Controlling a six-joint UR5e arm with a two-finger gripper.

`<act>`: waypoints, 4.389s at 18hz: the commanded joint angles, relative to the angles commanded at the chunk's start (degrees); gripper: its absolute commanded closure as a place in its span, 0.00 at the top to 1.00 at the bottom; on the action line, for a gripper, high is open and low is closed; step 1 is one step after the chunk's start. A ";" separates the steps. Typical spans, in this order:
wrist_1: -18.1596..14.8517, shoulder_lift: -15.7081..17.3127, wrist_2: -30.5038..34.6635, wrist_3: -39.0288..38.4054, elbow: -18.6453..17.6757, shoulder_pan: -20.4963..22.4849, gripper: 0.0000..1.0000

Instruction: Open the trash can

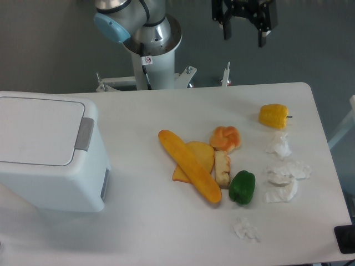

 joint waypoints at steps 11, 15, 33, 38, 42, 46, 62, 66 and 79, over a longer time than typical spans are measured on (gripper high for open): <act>-0.18 -0.09 -2.99 -0.09 0.09 0.00 1.00; -0.44 0.00 -4.39 -0.26 0.44 0.00 1.00; -0.44 0.44 -16.25 -24.15 1.67 -5.89 1.00; -0.53 0.53 -19.33 -28.20 2.28 -7.03 1.00; -0.53 0.62 -21.35 -36.46 2.55 -8.43 1.00; -0.44 0.00 -21.53 -44.01 2.90 -12.03 1.00; 6.42 -8.87 -30.94 -75.93 7.21 -14.50 1.00; 6.50 -9.84 -31.03 -76.99 7.12 -15.29 1.00; 10.71 -20.39 -31.03 -77.26 11.69 -23.55 1.00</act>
